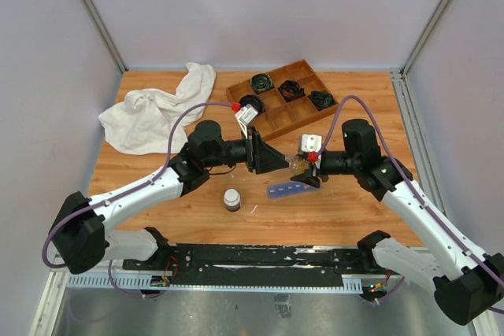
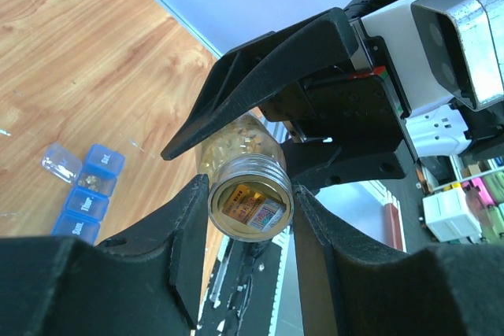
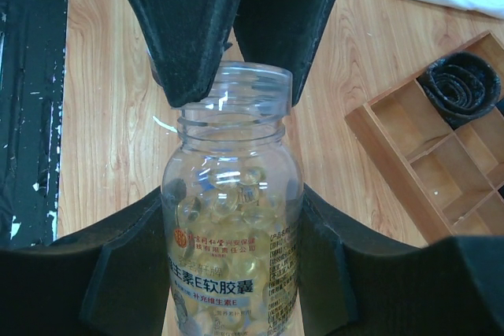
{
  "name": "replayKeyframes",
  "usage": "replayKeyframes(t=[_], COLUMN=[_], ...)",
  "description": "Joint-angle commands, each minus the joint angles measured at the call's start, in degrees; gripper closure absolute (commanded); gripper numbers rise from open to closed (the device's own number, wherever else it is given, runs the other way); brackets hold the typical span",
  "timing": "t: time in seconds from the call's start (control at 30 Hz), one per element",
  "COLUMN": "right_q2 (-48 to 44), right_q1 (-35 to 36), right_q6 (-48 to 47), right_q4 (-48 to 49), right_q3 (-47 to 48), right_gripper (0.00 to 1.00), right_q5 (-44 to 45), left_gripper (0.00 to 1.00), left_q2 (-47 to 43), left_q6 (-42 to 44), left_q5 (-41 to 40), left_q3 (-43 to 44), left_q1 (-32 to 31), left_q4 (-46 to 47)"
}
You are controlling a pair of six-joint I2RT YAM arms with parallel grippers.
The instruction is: Sort the pills into containers
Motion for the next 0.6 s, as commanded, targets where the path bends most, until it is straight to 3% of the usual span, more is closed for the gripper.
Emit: replayKeyframes(t=[0.0,0.57], right_q2=[0.3,1.9], right_q1=[1.2,2.4], right_q6=[-1.2,-0.6], right_q4=[-0.4,-1.1], right_q3=[2.4,3.4], right_gripper=[0.92,0.95], right_q5=[1.0,5.1], left_gripper=[0.66,0.66], left_q2=[1.0,2.7], left_q6=[1.0,3.1], left_q5=[-0.5,-5.4], left_q3=[0.2,2.4], left_q1=[-1.4,-4.9], left_q4=[-0.2,-6.3])
